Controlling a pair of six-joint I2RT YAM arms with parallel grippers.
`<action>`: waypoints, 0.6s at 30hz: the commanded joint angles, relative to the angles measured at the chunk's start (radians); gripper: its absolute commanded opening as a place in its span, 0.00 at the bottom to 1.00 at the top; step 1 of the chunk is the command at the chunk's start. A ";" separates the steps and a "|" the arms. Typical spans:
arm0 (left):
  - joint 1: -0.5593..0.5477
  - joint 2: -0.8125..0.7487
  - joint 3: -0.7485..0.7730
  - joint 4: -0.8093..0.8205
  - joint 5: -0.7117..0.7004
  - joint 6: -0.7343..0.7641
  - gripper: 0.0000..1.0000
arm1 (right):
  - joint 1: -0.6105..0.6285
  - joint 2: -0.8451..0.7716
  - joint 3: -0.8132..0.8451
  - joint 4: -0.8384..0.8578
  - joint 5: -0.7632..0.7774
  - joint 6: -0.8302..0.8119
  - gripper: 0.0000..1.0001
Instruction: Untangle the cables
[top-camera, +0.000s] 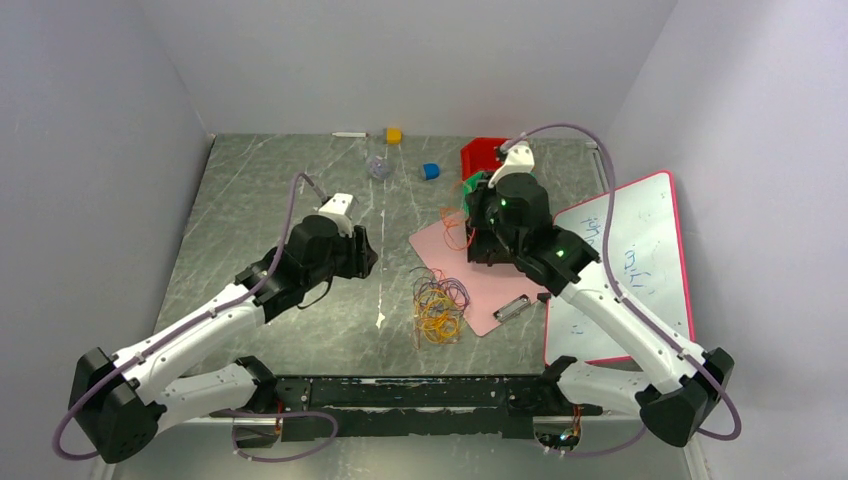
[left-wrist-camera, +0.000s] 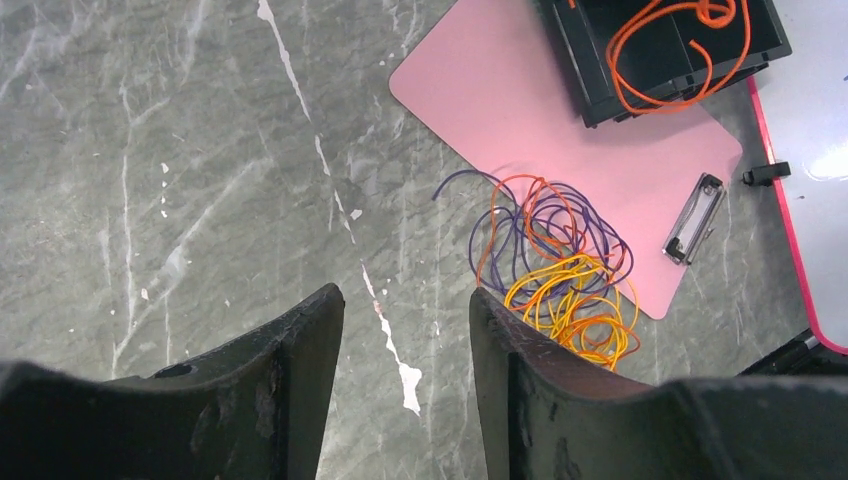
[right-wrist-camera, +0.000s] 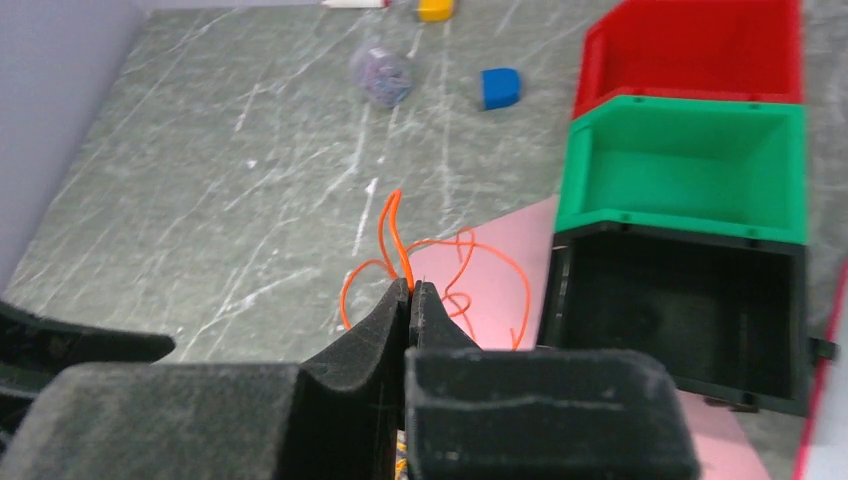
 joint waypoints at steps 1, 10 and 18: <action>0.009 0.028 -0.015 0.056 0.045 -0.016 0.54 | -0.066 -0.011 0.058 -0.109 0.055 -0.034 0.00; 0.009 0.109 0.005 0.043 0.075 0.002 0.54 | -0.339 0.044 0.046 -0.104 -0.156 -0.066 0.00; 0.009 0.144 0.008 0.043 0.070 0.011 0.53 | -0.424 0.105 -0.003 -0.081 -0.192 -0.066 0.00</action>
